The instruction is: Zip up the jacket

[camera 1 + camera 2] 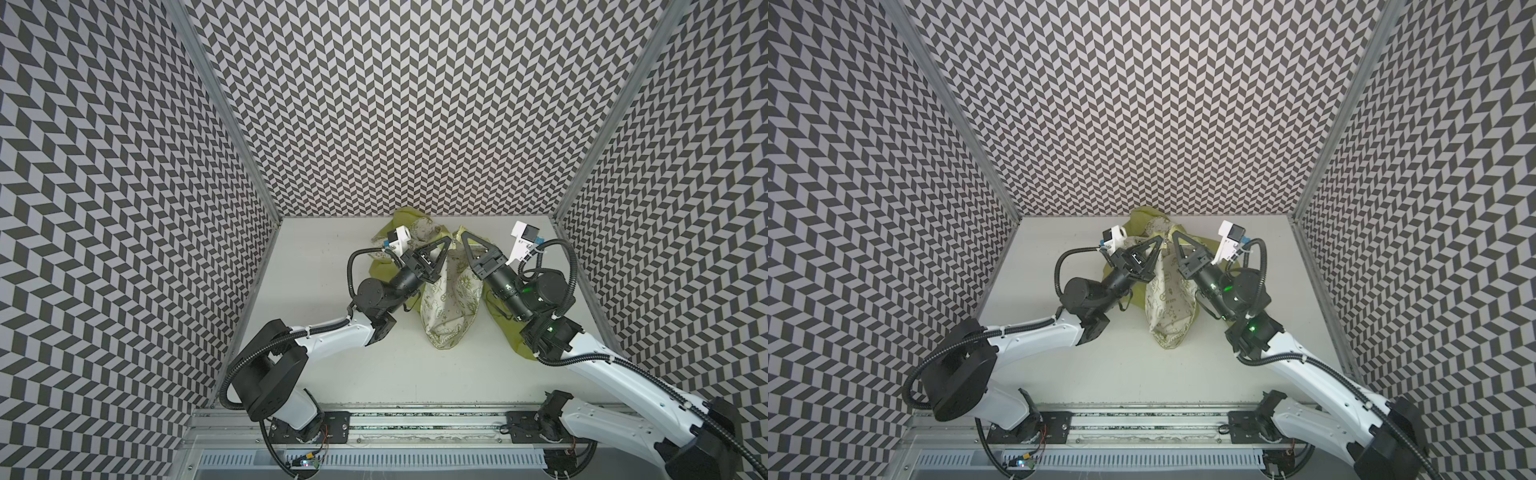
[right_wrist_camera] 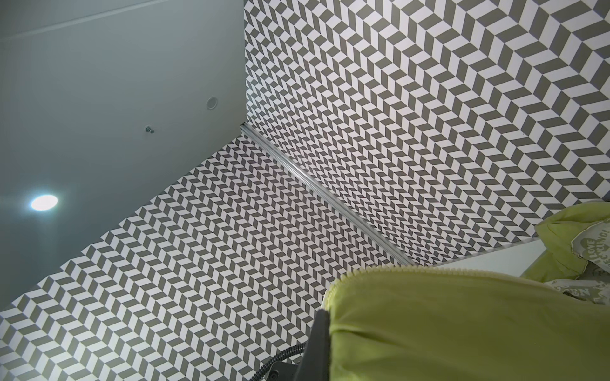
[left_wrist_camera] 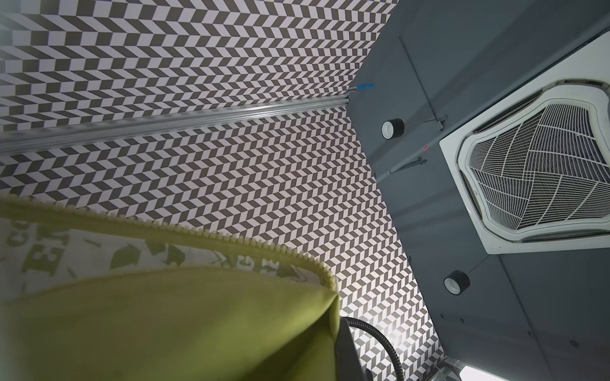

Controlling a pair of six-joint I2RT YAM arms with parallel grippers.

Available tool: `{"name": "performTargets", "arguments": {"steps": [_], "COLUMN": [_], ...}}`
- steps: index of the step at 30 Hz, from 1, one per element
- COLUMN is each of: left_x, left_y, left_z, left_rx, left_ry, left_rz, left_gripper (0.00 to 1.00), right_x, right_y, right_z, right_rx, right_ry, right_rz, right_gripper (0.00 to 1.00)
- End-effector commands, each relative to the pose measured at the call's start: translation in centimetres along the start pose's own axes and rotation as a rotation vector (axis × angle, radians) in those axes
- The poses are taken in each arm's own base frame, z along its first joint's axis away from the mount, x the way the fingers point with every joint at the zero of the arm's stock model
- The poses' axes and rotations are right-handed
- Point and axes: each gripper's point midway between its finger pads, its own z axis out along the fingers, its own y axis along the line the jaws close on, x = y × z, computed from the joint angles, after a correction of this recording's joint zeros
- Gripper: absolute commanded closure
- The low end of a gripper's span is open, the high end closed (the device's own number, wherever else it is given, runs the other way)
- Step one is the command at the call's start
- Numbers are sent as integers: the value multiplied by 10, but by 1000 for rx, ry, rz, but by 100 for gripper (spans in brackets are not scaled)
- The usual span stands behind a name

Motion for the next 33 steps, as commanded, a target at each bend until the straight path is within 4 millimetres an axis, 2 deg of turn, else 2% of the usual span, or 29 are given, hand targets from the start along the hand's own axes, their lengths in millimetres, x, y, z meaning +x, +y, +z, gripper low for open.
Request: {"name": "performTargets", "arguments": {"steps": [1, 13, 21, 27, 33], "left_x": [0, 0, -1, 0, 2], "left_y": [-22, -20, -22, -23, -22], "left_z": [4, 3, 3, 4, 2], "left_rx": [82, 73, 74, 77, 71], "left_ry": [13, 10, 3, 9, 10], "left_rz": [4, -9, -11, -13, -15], "left_gripper": [100, 100, 100, 100, 100], "right_x": [-2, 3, 2, -13, -20], "right_y": [16, 29, 30, 20, 25], "right_z": [0, -5, -10, -16, -13], "right_rx": [-69, -112, -113, -65, -69], "right_ry": [-9, 19, 21, -68, -96], "right_rz": [15, -18, -12, 12, 6], "right_gripper": [100, 100, 100, 100, 100]}}
